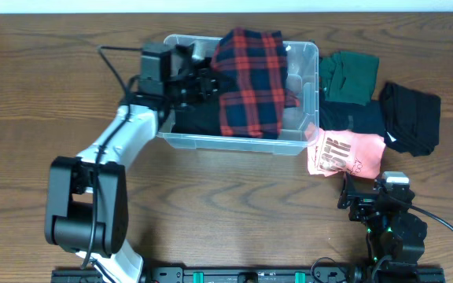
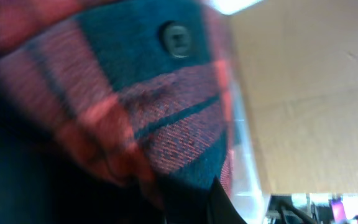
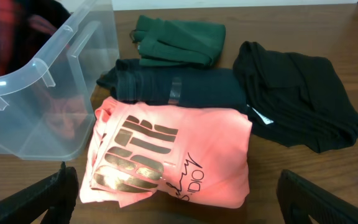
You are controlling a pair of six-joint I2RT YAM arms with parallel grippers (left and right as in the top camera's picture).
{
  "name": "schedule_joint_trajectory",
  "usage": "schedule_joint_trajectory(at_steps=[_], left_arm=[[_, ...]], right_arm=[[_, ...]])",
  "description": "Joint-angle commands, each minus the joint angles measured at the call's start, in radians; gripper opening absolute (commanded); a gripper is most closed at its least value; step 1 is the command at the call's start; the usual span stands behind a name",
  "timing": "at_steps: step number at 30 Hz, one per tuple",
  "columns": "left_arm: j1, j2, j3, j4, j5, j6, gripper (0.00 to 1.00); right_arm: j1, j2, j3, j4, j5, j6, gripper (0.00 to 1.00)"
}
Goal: Pack container
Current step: 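Carry the red plaid shirt with the left gripper into the bin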
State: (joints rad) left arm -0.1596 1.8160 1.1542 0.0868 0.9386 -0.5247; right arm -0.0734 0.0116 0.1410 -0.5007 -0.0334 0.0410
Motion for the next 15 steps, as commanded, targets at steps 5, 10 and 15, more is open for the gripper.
schedule_joint_trajectory(at_steps=[5,10,15], left_arm=[[0.124,-0.008,0.015,-0.106,-0.087,0.061,0.06],[0.135,-0.008,0.015,-0.210,-0.204,0.106,0.09],[0.135,-0.029,0.021,-0.216,-0.156,0.097,0.34]], right_arm=[[0.009,-0.006,-0.003,0.000,0.000,0.007,0.99],[0.009,-0.006,-0.003,0.000,0.000,0.007,0.99],[0.009,-0.006,-0.003,0.000,0.000,0.007,0.99]])
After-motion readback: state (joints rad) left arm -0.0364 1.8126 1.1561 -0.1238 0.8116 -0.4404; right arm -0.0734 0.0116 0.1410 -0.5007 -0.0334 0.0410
